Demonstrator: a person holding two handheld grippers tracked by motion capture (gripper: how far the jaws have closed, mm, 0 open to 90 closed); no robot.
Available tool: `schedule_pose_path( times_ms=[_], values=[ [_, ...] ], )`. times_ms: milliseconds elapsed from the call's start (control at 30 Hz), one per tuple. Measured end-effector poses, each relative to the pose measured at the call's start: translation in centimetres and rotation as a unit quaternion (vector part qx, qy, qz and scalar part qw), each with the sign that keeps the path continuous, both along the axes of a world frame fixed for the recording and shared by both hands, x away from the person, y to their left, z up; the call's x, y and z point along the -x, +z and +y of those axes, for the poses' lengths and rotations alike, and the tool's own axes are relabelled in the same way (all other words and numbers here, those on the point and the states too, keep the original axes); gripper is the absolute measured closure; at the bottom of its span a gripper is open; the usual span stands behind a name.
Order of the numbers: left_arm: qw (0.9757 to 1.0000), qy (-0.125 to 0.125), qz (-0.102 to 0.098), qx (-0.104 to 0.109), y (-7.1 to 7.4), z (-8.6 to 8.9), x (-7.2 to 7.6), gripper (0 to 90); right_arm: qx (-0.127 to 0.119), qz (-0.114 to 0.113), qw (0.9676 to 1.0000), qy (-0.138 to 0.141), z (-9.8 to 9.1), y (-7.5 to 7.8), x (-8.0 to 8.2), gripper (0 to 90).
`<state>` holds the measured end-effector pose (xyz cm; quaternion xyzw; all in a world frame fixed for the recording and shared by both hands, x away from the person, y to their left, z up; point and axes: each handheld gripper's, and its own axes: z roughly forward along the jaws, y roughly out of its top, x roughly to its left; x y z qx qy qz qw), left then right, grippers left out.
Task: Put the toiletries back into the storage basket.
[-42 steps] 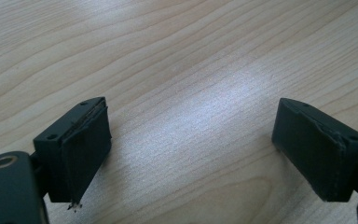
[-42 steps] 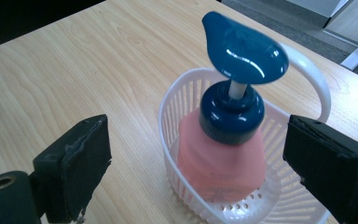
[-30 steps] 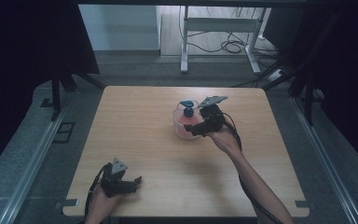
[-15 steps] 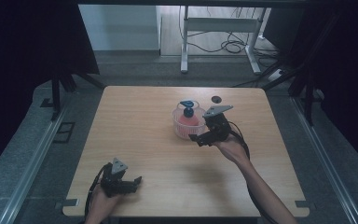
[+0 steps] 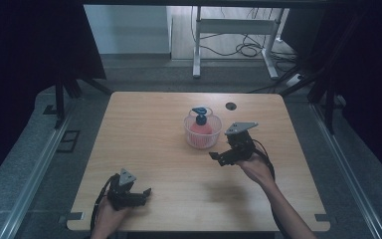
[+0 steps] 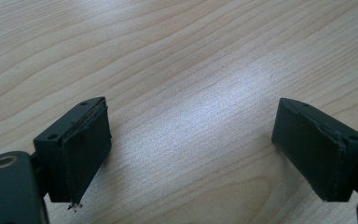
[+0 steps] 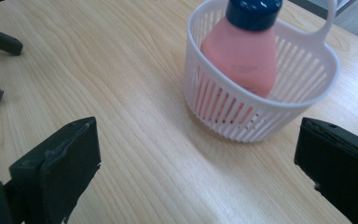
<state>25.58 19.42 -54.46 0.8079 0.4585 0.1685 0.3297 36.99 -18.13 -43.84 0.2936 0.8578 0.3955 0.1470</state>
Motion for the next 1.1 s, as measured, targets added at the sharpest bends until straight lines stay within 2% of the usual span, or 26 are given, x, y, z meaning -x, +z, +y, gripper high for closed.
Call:
schedule_pose_path(
  times_ms=[300,667,1100],
  values=[
    [1.0,0.002,0.001,0.001,0.0,0.0,0.0,11.3,-0.001,-0.007,0.9999,-0.009,-1.9,-0.4,1.6,0.0],
    [1.0,0.002,0.0,0.001,0.0,0.0,0.0,11.3,-0.019,-0.005,0.9992,-0.035,-5.1,-1.6,3.6,0.0],
    [1.0,0.004,0.0,0.001,0.0,-0.1,0.1,11.4,-0.02,0.014,0.9984,-0.051,-7.4,-4.5,5.7,0.0]
  ],
)
